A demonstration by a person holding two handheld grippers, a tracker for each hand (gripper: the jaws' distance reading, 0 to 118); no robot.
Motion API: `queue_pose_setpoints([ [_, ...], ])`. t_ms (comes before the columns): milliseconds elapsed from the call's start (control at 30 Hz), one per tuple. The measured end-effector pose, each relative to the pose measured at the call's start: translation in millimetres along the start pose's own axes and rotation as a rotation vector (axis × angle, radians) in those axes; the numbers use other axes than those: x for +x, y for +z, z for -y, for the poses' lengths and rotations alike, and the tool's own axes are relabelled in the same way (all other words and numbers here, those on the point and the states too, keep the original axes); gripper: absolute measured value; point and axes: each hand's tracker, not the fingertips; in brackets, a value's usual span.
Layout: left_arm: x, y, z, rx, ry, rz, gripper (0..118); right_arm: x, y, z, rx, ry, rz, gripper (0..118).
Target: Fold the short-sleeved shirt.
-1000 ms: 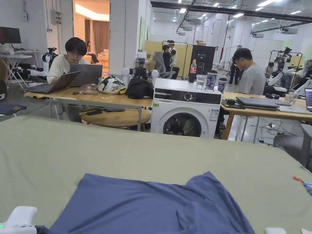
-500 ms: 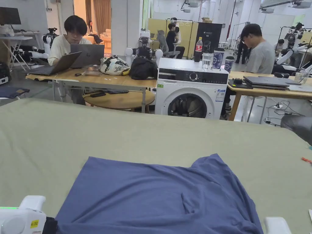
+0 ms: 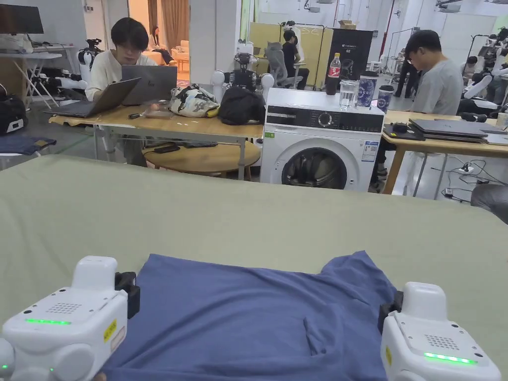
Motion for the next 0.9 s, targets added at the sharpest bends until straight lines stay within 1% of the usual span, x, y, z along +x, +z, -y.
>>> queue_pose_setpoints([
  [67,0.0,-7.7,-4.9,-0.033,0.025,0.053,0,-12.3,-7.3,-2.7,-0.009,0.018,-0.021,0],
  [100,-1.9,-17.0,-7.7,-0.072,0.027,0.042,0,-18.1,-11.7,-3.2,-0.017,0.033,-0.027,0],
  [167,-3.8,-31.1,-14.3,-0.063,0.01,0.022,0,-24.5,-21.0,-3.9,-0.038,0.032,-0.056,0],
  [200,-9.7,-42.6,-20.8,-0.104,0.006,0.037,0,-28.4,-26.7,-3.9,-0.055,0.034,-0.068,0],
  [333,-45.0,-108.8,-47.5,-0.247,0.067,0.058,0,-36.8,-51.6,1.5,-0.114,0.056,-0.085,0],
  [367,-55.9,-134.2,-58.3,-0.298,0.089,0.048,0,-38.4,-59.0,3.2,-0.133,0.059,-0.092,0],
  [433,-74.5,-174.1,-71.9,-0.393,0.138,0.081,0,-41.0,-69.1,6.4,-0.149,0.072,-0.095,0],
  [500,-86.7,-216.3,-85.3,-0.45,0.188,0.107,0,-39.8,-85.6,13.0,-0.169,0.09,-0.095,0],
  [533,-91.3,-233.3,-89.3,-0.475,0.197,0.117,9,-40.1,-90.5,14.2,-0.178,0.095,-0.094,0],
  [567,-94.4,-253.8,-93.1,-0.506,0.209,0.12,24,-39.9,-96.2,15.6,-0.19,0.098,-0.095,0],
  [600,-96.7,-272.8,-97.2,-0.532,0.2,0.098,45,-39.4,-99.8,18.1,-0.202,0.099,-0.092,0],
  [633,-92.1,-282.3,-100.0,-0.555,0.202,0.094,59,-38.8,-103.9,19.4,-0.212,0.1,-0.091,0],
  [667,-92.1,-297.1,-100.5,-0.584,0.209,0.094,63,-37.8,-107.9,21.2,-0.221,0.101,-0.089,0],
  [733,-92.9,-318.8,-99.9,-0.6,0.241,0.106,64,-36.3,-110.5,24.4,-0.236,0.11,-0.081,0],
  [800,-88.7,-339.1,-95.1,-0.629,0.236,0.083,64,-32.8,-115.1,26.8,-0.251,0.117,-0.074,0],
  [833,-84.3,-347.5,-90.3,-0.659,0.22,0.064,64,-30.9,-116.8,27.9,-0.255,0.119,-0.07,0],
  [900,-70.0,-360.8,-74.5,-0.76,0.116,0.014,64,-28.5,-112.4,27.8,-0.266,0.126,-0.062,0],
])
